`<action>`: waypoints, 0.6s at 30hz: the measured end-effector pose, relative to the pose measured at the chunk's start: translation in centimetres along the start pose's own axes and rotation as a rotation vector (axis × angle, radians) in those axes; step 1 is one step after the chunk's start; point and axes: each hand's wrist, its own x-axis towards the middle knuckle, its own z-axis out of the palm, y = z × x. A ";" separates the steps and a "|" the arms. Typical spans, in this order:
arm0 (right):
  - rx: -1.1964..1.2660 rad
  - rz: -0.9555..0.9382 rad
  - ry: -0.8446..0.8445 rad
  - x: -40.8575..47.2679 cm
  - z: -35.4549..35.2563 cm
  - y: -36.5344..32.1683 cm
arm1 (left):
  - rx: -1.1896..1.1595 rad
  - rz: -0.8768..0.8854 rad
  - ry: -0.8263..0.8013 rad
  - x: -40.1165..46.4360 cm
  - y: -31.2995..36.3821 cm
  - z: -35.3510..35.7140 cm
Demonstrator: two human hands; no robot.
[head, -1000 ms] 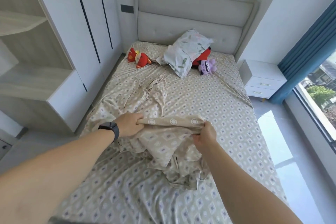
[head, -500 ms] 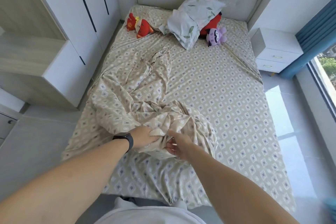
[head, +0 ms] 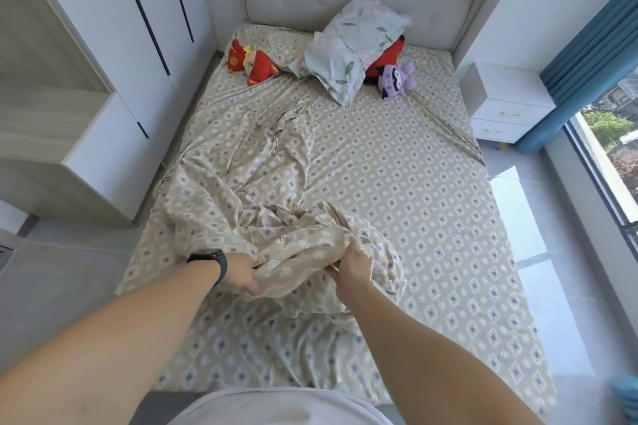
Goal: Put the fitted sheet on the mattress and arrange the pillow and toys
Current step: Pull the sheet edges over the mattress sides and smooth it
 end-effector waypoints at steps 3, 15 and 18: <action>-0.021 0.076 -0.146 -0.1 -0.3 -0.6 | -0.017 -0.015 0.101 0.6 1.3 -0.9; 0.171 0.242 -0.383 0.6 2.1 -1.9 | -0.659 0.133 -0.039 0.3 6.0 -1.6; 0.161 0.279 -0.600 -1.6 1.9 -2.1 | -0.932 0.023 -0.052 0.8 5.1 -1.4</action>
